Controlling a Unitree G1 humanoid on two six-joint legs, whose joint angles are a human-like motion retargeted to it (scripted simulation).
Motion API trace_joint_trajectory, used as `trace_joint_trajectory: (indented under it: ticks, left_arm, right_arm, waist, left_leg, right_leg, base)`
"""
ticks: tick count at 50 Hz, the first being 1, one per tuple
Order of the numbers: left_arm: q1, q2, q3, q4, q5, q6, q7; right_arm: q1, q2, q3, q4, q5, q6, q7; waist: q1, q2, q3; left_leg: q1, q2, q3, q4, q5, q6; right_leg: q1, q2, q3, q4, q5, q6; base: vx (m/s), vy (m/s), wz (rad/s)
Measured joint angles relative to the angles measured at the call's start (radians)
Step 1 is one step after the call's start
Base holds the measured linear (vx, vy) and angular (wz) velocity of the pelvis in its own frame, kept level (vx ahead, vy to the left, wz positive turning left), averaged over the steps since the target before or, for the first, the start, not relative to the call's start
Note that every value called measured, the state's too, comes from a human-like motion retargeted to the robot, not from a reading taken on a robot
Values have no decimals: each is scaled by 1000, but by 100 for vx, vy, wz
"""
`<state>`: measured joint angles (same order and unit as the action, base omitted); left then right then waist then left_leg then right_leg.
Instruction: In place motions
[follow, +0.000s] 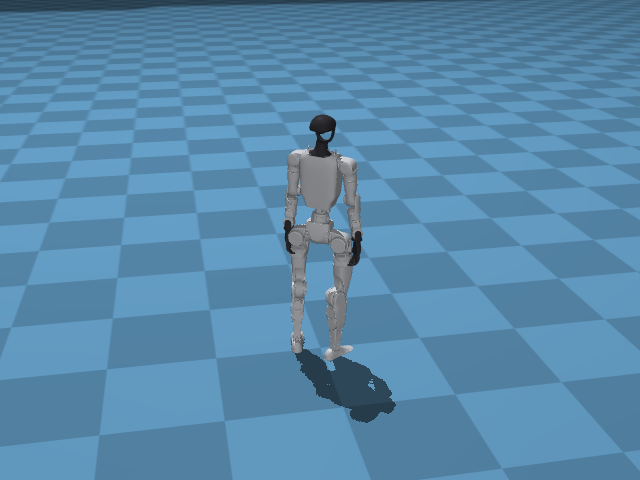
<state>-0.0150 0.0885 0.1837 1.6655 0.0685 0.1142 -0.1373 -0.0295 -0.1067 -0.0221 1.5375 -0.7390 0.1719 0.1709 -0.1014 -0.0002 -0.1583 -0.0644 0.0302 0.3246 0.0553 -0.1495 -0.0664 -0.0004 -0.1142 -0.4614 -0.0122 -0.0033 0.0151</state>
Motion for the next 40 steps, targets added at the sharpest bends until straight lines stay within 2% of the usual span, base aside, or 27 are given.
trace_joint_trajectory:
  ticks: [40]
  left_arm:
    - [-3,-2,-4,3,1,0,1]
  right_arm:
    - [1,3,2,5,-4,-3,-2]
  waist:
    - [-4,1,-2]
  left_leg:
    - [2,-3,-5,-1,-1,1]
  right_leg:
    - [-2,-1,-5,2,-1,0]
  base:
    - [0,0,0]
